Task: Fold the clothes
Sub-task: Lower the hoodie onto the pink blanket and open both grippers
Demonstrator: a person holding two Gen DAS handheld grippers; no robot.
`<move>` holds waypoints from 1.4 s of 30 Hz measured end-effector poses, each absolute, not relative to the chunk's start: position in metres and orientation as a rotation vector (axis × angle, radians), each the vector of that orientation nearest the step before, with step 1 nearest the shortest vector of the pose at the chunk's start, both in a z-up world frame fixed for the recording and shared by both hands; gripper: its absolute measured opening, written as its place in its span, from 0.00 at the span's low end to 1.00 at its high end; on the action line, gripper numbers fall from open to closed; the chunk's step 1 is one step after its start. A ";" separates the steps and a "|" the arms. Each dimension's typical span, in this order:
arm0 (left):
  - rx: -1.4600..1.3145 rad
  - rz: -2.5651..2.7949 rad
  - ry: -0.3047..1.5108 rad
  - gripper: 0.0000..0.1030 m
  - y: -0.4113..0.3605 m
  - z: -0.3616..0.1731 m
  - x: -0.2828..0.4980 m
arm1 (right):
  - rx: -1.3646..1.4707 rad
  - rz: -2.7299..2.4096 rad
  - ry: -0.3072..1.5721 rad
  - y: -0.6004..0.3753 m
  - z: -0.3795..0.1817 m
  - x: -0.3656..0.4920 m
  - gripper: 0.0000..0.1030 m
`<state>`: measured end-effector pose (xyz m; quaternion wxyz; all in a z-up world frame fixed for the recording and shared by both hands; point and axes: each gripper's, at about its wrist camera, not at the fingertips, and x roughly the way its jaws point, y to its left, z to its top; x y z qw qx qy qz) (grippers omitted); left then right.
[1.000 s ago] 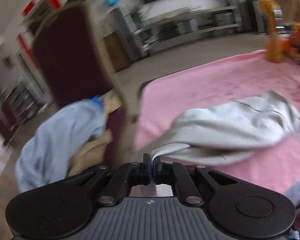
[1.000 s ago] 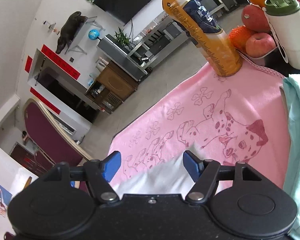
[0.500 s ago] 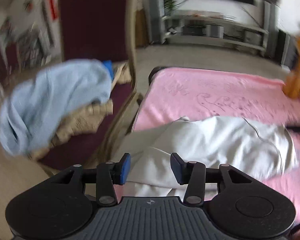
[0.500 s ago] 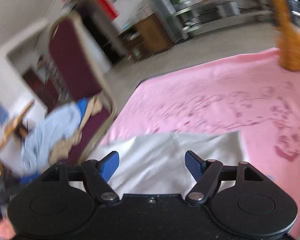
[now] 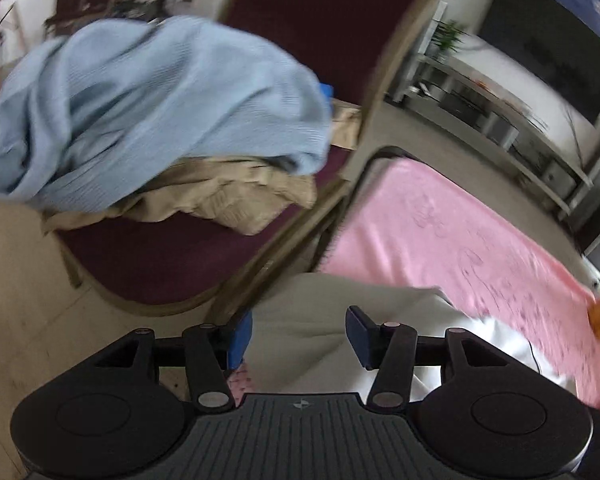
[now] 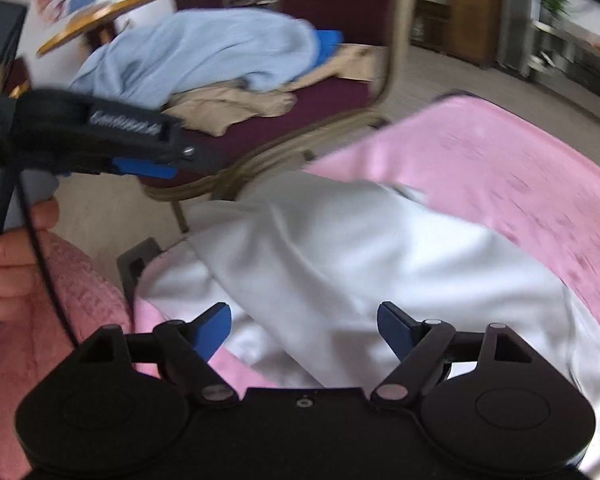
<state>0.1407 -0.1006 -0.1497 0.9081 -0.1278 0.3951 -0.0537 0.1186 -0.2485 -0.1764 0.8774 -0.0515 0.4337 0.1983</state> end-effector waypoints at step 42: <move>0.007 -0.362 0.974 0.56 -0.188 -0.182 0.126 | 0.514 -0.251 0.770 -0.516 -0.113 0.046 0.63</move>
